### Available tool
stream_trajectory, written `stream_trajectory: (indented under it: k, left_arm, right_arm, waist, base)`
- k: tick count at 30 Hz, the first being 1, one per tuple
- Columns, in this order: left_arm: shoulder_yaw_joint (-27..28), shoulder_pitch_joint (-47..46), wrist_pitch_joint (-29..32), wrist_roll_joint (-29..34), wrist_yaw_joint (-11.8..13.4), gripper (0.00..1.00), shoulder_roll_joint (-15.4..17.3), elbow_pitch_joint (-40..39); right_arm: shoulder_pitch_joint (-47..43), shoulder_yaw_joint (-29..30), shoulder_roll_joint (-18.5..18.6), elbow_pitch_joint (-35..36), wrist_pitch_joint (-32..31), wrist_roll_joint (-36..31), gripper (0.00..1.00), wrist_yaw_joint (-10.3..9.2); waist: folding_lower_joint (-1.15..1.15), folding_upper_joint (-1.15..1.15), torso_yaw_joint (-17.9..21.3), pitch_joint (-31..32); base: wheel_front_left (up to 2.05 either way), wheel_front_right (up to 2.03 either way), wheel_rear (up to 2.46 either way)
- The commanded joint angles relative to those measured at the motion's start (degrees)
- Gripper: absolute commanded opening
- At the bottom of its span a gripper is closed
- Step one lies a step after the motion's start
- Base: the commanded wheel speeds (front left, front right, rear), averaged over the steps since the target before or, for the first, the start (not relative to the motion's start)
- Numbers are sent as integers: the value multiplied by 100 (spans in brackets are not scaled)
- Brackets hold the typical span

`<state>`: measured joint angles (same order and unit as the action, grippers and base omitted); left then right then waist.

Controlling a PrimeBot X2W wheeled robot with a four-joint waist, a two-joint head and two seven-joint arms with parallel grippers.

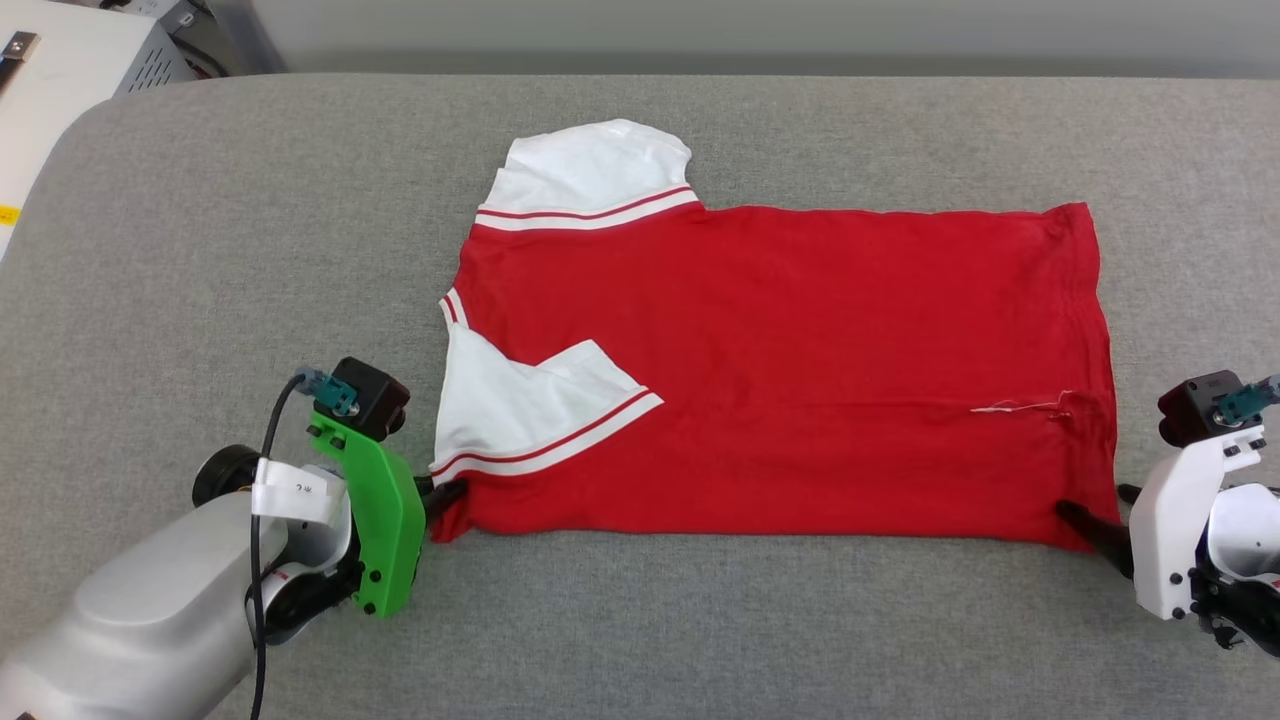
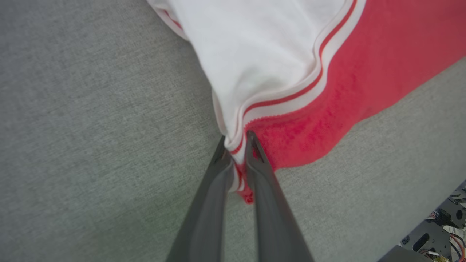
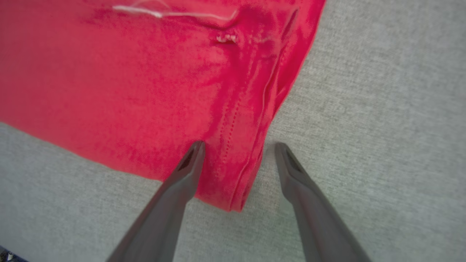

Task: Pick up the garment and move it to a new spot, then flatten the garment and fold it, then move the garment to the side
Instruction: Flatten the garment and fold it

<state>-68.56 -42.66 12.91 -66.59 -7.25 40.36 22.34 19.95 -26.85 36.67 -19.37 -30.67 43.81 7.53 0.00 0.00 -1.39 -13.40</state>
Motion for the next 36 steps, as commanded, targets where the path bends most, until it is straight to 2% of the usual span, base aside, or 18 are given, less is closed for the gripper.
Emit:
stream_trajectory:
  k: [1,6,7,8,16,23,28,31,36]
  left_arm:
    - [-15,-75,-52,25,18,0,-31,24]
    - [-39,-36,-113,45,12,0,-31,97]
    - [-43,-17,-126,39,10,0,-28,113]
    - [-47,-1,-137,34,9,0,-23,126]
    - [-32,215,-303,-84,1,0,68,163]
    - [-86,494,-306,-132,29,0,373,-153]
    - [-144,737,-260,-124,186,0,646,-600]
    - [-175,953,-241,-144,384,0,893,-1070]
    - [-177,1078,-237,-219,530,0,938,-1250]
  right_arm:
    - [33,-144,-86,-173,27,13,100,-4]
    - [90,-485,-143,-534,270,124,100,-4]
    - [110,-554,-134,-550,349,153,16,-4]
    - [130,-596,-118,-556,426,169,0,-4]
    - [56,-730,146,-344,967,416,0,-4]
    - [-293,-698,440,154,1234,538,0,-4]
    - [-688,-508,556,516,1294,515,0,-4]
    - [-1156,-182,575,823,1176,445,0,-4]
    - [-1403,83,442,977,1001,308,0,-4]
  waist:
    - [0,0,-44,-55]
    - [0,0,-41,-71]
    - [0,0,-29,-59]
    - [0,0,-16,-42]
    - [0,0,91,310]
    - [0,0,170,669]
    - [0,0,183,793]
    - [0,0,191,837]
    - [0,0,221,777]
  base:
    - [0,0,0]
    - [0,0,0]
    - [0,0,0]
    - [0,0,0]
    - [0,0,0]
    - [0,0,0]
    - [0,0,0]
    - [0,0,0]
    - [0,0,0]
